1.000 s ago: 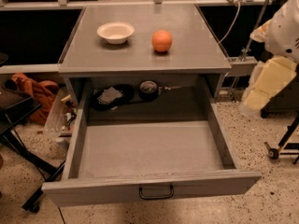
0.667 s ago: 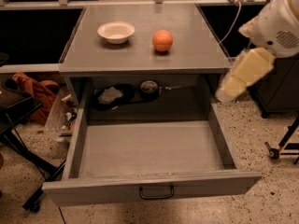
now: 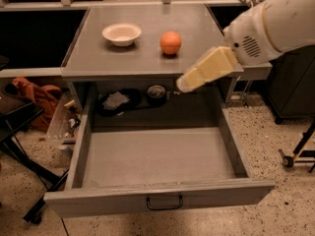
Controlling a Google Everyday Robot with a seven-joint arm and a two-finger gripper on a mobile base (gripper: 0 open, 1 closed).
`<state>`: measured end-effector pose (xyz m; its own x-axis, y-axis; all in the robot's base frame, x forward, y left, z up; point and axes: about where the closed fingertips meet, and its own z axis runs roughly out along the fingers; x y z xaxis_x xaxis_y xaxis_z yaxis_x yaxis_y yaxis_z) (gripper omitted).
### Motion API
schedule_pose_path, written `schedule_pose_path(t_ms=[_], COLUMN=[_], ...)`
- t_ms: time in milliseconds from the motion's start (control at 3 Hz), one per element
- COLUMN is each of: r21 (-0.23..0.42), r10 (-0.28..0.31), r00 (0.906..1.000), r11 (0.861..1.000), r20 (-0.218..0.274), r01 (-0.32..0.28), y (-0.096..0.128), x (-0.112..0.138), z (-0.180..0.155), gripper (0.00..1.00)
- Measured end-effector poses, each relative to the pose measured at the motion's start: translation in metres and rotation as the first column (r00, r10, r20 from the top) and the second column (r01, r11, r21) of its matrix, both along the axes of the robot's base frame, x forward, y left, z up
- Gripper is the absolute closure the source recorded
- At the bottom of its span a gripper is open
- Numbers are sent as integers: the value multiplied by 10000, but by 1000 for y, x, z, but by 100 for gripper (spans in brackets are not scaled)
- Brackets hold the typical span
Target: Place orange into top drawer
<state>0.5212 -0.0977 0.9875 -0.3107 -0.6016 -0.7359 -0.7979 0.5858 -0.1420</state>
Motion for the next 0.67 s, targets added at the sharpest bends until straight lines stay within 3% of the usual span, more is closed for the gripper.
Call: schedule_pose_path(t_ms=[333, 667], r21=[223, 223], r10=[-303, -303], r00=[9975, 9975], r11=[9993, 9993], r20=[646, 646], r01=[289, 289], y=[2, 2], x=[14, 14], z=[12, 12], gripper=[0, 0])
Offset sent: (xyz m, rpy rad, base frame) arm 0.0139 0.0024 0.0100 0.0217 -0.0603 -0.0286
